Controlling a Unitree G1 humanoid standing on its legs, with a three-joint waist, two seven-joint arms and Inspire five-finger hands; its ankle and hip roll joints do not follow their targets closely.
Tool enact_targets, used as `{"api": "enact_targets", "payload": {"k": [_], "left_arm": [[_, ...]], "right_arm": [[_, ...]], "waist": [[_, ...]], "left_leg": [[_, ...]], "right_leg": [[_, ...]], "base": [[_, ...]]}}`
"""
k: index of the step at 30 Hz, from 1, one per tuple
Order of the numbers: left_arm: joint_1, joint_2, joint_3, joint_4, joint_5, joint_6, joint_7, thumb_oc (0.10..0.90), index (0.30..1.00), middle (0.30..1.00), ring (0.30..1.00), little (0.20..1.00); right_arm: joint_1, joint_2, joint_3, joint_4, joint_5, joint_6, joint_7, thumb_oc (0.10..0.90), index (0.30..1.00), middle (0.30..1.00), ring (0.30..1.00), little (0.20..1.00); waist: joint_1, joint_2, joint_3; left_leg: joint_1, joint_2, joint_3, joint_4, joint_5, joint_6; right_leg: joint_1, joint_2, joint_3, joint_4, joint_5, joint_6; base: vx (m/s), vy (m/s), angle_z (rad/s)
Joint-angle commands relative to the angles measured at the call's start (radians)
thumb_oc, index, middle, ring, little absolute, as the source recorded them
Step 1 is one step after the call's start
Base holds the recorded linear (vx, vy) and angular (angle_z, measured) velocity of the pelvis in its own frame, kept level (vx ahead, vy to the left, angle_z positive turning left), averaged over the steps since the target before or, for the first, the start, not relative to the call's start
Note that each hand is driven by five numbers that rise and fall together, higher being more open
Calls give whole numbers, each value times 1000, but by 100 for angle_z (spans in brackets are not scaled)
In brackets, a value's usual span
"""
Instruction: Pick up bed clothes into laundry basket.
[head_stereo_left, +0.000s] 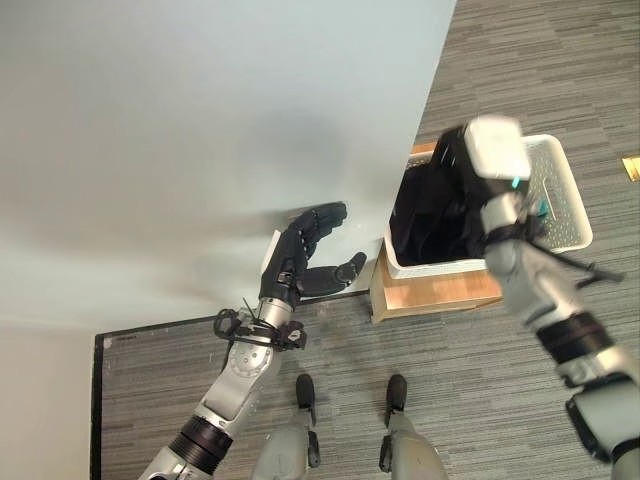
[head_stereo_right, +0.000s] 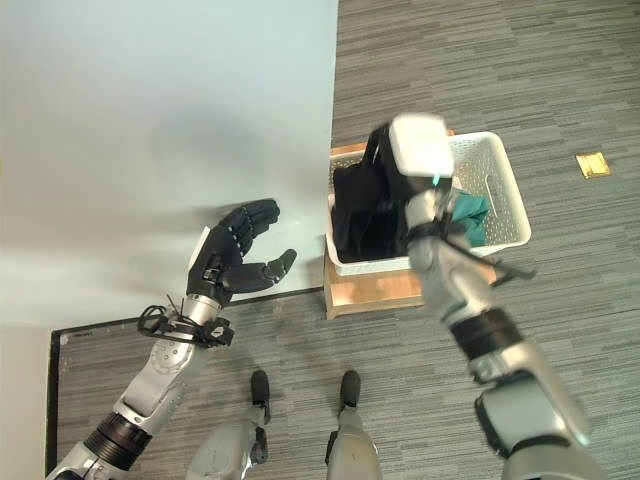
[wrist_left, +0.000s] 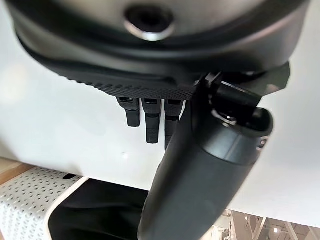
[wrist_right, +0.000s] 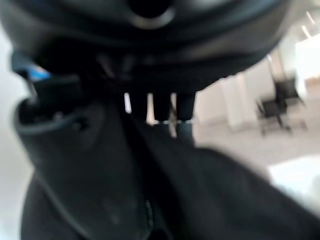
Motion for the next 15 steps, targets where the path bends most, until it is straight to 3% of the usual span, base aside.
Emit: {"api": "enact_targets", "payload": {"k": [1,6,15], "left_arm": [[-111,14,-37,-54,-5,-65,-6,800,900,900,900,900],[-109,32,-52,-22,-1,-59,-27,800,900,900,900,900],[-84,98,-20,-34,-4,-63,-42,800,900,900,900,900]], "right_arm": [[-219,-88,2,10,-39,-21,-45,400,300,300,300,300],[-268,-100,87,166,-51,-5,-8,400,300,300,300,300],[-593,-128,292,352,-11,10,0,400,300,300,300,300]], "waist": [[6,-40,-49],[17,-50,-48],[45,-64,-25]], "left_leg": [[14,18,-1,1,-46,-17],[12,29,4,1,-39,-26],[-34,45,12,1,-15,-42]], "right_leg": [[105,-125,-55,6,-95,125],[94,-118,-51,6,-97,123],[41,-104,-43,6,-88,119]], "base": [[6,-57,4],[17,-60,1],[7,-31,-5]]}}
